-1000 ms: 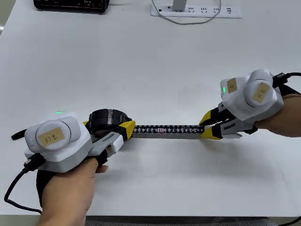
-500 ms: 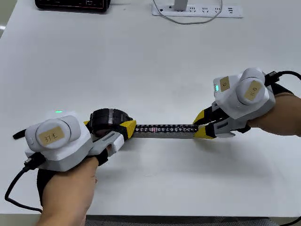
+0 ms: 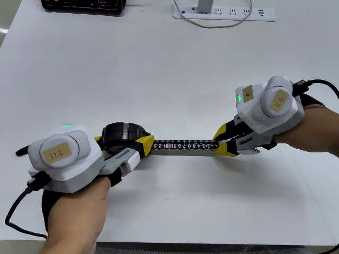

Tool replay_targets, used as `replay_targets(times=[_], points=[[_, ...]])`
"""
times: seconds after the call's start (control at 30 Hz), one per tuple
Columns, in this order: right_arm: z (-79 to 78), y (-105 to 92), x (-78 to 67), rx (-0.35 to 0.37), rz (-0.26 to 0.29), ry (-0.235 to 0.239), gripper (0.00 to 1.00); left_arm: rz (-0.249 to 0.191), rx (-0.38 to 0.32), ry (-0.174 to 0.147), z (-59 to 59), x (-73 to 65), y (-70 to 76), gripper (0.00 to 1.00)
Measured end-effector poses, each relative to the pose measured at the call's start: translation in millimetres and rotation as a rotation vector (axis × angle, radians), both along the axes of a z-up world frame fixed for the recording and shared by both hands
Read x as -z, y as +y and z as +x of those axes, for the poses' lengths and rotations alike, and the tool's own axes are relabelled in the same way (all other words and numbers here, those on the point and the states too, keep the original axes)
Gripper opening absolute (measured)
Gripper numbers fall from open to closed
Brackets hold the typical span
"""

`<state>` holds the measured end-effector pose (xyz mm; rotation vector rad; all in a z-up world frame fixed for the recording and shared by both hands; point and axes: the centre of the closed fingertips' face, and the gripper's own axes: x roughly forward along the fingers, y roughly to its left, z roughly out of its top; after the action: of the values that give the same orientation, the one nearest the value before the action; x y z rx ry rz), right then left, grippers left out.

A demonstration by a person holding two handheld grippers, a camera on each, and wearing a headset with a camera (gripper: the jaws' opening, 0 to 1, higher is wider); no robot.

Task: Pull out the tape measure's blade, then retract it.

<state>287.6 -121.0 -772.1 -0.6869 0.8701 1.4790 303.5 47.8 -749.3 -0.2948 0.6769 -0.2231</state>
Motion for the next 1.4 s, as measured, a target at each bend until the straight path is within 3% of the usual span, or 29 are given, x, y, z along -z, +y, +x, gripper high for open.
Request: replay_targets(times=[1.4], points=[[1.9, 51.2, 2.9, -0.014, 0.080, 0.023, 0.10, -0.013, 0.004, 0.000, -0.1, 0.1, 0.1, 0.57]])
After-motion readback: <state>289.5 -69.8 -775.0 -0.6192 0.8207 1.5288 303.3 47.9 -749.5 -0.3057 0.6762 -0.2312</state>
